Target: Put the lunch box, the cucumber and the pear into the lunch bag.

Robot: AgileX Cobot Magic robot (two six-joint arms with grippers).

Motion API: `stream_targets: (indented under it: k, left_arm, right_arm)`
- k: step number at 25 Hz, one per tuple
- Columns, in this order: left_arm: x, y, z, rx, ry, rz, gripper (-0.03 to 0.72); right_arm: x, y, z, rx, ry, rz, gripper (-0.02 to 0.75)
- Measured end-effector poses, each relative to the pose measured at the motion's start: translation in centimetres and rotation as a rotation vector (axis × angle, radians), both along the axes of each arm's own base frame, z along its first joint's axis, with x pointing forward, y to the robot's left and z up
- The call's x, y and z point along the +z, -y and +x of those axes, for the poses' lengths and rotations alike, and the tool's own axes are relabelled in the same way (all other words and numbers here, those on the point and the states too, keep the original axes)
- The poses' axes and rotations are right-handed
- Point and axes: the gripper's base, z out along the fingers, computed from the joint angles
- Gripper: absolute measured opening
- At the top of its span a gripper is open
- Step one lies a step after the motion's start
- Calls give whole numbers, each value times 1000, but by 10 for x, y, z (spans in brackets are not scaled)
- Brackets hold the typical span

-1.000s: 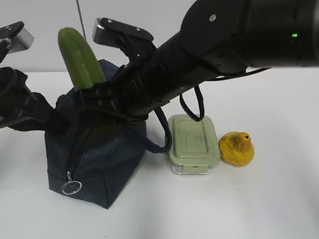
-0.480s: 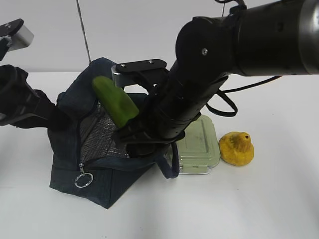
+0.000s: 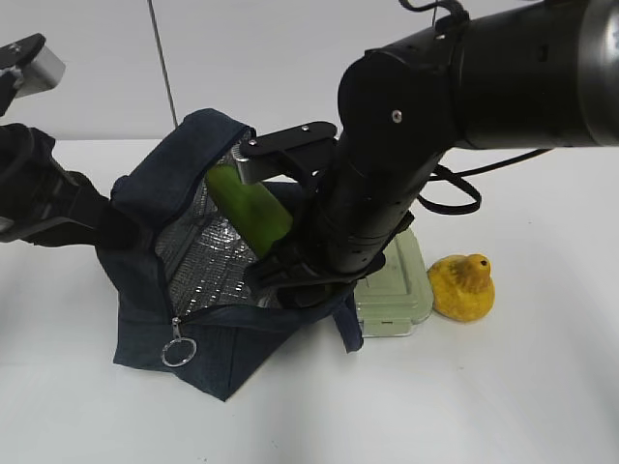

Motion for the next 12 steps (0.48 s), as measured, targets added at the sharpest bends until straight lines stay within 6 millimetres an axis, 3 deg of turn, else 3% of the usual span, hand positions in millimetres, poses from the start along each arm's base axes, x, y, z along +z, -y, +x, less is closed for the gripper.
stream_targets:
  k: [12]
  left_arm:
    - [0, 0, 1, 4, 8, 4, 1]
  right_arm:
    - [8, -9, 7, 23, 14, 35, 367]
